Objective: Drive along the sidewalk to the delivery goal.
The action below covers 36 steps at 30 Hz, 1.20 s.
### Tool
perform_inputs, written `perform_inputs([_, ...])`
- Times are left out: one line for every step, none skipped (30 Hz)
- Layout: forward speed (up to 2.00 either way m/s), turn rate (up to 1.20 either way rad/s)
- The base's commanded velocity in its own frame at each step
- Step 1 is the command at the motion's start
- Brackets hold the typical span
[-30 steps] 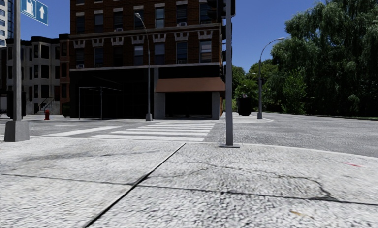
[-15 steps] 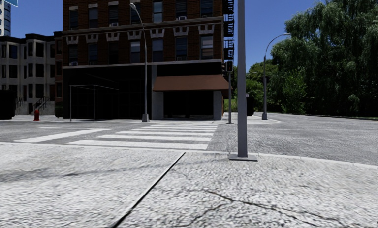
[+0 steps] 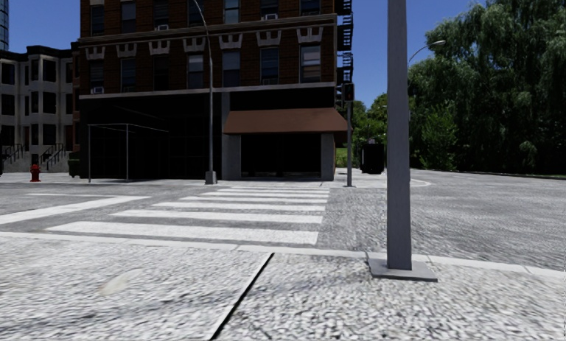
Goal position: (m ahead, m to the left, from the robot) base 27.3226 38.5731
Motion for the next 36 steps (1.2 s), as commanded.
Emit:
perform_inputs([2.00, 0.00])
perform_inputs([2.00, 0.00])
perform_inputs([2.00, 0.00])
perform_inputs([2.00, 0.00])
perform_inputs([2.00, 0.00])
perform_inputs([2.00, 0.00])
perform_inputs([2.00, 0.00])
perform_inputs([2.00, 0.00])
perform_inputs([2.00, 0.00])
perform_inputs([2.00, 0.00])
perform_inputs([2.00, 0.00])
perform_inputs([2.00, 0.00])
perform_inputs([2.00, 0.00])
perform_inputs([2.00, 0.00])
perform_inputs([2.00, 0.00])
perform_inputs([2.00, 0.00])
perform_inputs([2.00, 0.00])
perform_inputs([2.00, 0.00])
perform_inputs([2.00, 0.00])
perform_inputs([2.00, 0.00])
perform_inputs([2.00, 0.00])
perform_inputs([2.00, 0.00])
perform_inputs([2.00, 0.00])
perform_inputs([2.00, 0.00])
perform_inputs([2.00, 0.00])
perform_inputs([2.00, 0.00])
perform_inputs([2.00, 0.00])
perform_inputs([2.00, 0.00])
perform_inputs([2.00, 0.00])
perform_inputs([1.98, 0.00])
perform_inputs([1.86, 0.00])
perform_inputs([1.75, 0.00])
perform_inputs([1.75, 0.00])
perform_inputs([1.66, 0.00])
perform_inputs([1.64, 0.00])
perform_inputs([1.62, 0.00])
